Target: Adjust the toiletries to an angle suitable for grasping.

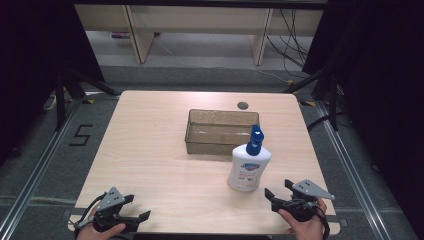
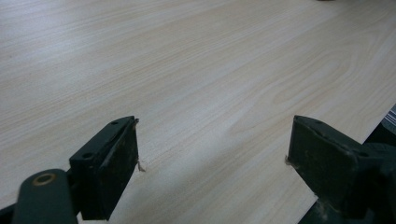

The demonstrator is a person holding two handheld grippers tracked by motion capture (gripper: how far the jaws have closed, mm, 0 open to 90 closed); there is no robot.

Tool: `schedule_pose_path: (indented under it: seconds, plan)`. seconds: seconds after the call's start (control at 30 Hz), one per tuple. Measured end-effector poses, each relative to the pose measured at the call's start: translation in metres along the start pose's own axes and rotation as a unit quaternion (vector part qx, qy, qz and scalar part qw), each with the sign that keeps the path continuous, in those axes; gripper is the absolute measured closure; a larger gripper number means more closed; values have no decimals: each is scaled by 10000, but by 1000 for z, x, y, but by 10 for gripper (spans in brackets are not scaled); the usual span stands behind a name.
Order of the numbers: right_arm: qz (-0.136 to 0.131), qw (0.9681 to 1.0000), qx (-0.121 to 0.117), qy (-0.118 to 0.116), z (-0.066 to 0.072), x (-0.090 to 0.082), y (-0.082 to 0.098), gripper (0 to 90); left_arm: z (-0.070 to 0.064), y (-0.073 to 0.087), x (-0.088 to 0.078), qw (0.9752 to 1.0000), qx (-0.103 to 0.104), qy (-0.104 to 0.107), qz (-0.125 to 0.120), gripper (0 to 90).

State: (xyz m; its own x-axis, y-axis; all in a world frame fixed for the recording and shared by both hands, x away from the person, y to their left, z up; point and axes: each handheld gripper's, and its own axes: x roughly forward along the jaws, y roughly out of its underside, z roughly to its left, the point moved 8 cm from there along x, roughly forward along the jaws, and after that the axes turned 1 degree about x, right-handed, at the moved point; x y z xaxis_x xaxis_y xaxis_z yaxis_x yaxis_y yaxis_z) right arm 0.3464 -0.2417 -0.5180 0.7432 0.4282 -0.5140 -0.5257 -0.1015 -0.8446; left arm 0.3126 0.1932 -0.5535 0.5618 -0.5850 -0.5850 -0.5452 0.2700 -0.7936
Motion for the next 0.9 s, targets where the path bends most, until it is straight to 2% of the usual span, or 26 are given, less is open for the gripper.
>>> schedule_pose_path:
  seconds: [0.07, 0.17, 0.23, 0.3, 0.33, 0.4, 0.43, 0.63, 0.73, 0.77, 0.83, 0.9]
  plan:
    - [10, 10000, 37, 88, -2, 0, 1, 190, 0, 1, -1, 10000, 16, -9, 68, 155]
    - [0, 10000, -6, 84, -2, 0, 1, 189, 0, 0, 0, 10000, 8, 2, 24, 155]
    - [28, 9999, 146, 14, 1, 0, 1, 187, 0, 0, 0, 10000, 9, 3, 19, 155]
    - [2, 10000, 83, 38, 0, 0, 0, 185, -1, 0, -1, 10000, 16, 7, 44, 155]
    - [-24, 10000, -53, 49, -2, 0, -1, 184, 0, 0, 0, 10000, 11, 10, 25, 156]
    - [-19, 10000, -72, 53, -1, 0, -1, 177, 0, 0, 0, 10000, 15, 1, 21, 155]
    - [-20, 9998, -174, 85, -3, 1, 0, 174, -1, 0, 0, 10000, 7, -14, 19, 155]
    - [-51, 9999, -113, 56, -1, 0, -2, 169, -1, 0, 0, 10000, 35, 10, 50, 155]
    - [-88, 10000, 27, -1, 2, 0, -3, 164, 0, 0, -1, 10000, 45, -4, 81, 155]
    - [-174, 9996, -202, 28, -1, 0, -5, 166, -1, 0, 0, 10000, 25, 11, 22, 155]
    - [-173, 9995, -260, 61, -2, 0, -5, 168, -1, 1, 0, 10000, 33, 16, 49, 155]
    - [-157, 9997, -185, 18, 1, -1, -6, 170, -1, 0, 0, 10000, 14, 7, 70, 155]
